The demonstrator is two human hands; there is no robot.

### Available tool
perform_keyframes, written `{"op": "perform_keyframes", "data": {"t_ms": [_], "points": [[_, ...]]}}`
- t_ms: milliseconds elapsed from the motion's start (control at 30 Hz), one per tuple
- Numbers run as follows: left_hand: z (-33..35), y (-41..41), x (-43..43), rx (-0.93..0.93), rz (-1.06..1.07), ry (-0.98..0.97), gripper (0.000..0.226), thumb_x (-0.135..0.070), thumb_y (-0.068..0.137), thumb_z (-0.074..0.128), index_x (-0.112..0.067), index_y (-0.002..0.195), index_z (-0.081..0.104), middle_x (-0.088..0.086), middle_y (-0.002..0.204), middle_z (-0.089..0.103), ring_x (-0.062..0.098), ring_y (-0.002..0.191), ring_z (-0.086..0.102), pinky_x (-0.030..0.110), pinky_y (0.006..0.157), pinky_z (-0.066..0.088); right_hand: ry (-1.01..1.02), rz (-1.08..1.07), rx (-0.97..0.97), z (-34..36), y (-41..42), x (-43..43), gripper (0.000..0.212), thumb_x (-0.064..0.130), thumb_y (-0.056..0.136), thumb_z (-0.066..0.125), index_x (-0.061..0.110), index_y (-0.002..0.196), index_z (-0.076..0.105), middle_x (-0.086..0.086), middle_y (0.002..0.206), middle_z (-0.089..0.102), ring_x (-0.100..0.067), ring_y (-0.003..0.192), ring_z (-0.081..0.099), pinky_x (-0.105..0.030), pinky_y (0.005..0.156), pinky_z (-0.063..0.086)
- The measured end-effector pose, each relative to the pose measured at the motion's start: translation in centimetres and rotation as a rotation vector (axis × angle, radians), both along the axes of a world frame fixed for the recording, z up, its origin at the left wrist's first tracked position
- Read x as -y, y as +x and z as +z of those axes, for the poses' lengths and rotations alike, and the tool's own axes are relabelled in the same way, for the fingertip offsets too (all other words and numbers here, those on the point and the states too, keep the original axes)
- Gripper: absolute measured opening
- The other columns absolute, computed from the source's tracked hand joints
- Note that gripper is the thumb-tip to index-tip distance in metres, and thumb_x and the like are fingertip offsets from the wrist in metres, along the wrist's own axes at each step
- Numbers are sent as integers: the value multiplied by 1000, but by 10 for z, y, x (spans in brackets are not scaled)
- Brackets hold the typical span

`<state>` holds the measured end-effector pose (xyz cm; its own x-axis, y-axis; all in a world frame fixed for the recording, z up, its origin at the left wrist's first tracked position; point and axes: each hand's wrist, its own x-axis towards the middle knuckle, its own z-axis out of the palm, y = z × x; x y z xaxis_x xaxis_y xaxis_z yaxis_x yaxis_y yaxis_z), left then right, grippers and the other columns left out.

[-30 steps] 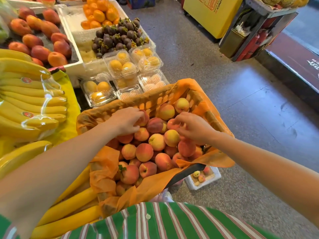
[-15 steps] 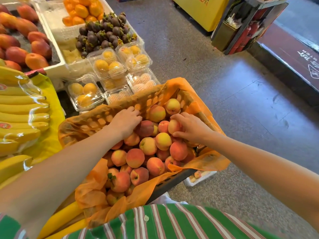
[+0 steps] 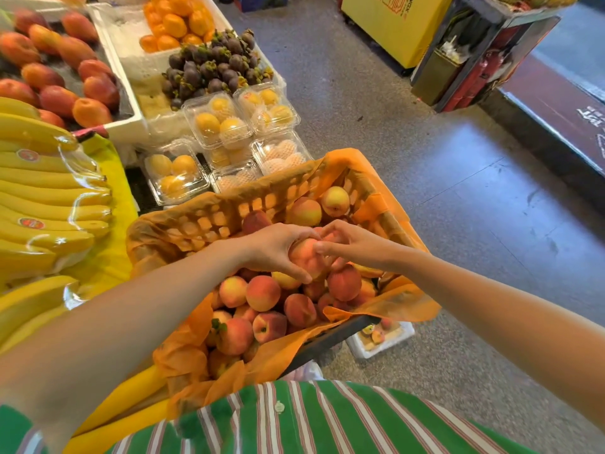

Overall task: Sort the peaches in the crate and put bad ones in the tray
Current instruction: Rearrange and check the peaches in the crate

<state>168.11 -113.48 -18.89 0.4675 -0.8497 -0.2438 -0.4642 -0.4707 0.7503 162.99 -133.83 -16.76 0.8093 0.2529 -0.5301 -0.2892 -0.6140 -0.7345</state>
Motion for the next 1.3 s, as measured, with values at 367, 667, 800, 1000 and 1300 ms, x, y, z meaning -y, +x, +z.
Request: {"op": "perform_keyframes", "data": {"t_ms": [367,667,800,1000,1300], "points": [[14,-6,-38,33,-243,656,73,-44,65,83,-28,125,46,-4,115,49,18,102,51,39,87,51,-671,566,246,-27,-19,21,68,52,64,78,22,115,44,-6,109,61,-28,99,57,-41,82,48],[-1,-10,-69,216,-186,930,69,-32,67,84,-19,119,41,0,104,50,21,94,53,34,79,52,-371,583,208,-13,-26,-12,58,56,66,80,34,105,43,3,90,58,-11,75,52,-24,59,34],[-7,-15,-78,212,-219,1001,68,-37,72,80,-14,124,43,5,119,49,24,105,52,35,86,50,-381,676,182,-20,-30,-36,64,55,68,79,25,114,45,0,105,57,-20,92,54,-36,73,46],[-13,-18,-88,231,-171,950,50,-39,78,73,-16,117,52,4,114,49,23,97,54,34,69,49,-374,801,205,-29,-37,-52,67,42,74,79,20,129,47,-2,116,58,-22,102,55,-35,79,46],[4,4,-58,308,33,466,24,-36,90,59,-21,108,63,-1,102,67,16,90,60,34,76,52,-342,593,187,-3,-20,-22,48,34,84,71,23,129,56,3,116,62,-12,100,60,-33,86,52]]}}
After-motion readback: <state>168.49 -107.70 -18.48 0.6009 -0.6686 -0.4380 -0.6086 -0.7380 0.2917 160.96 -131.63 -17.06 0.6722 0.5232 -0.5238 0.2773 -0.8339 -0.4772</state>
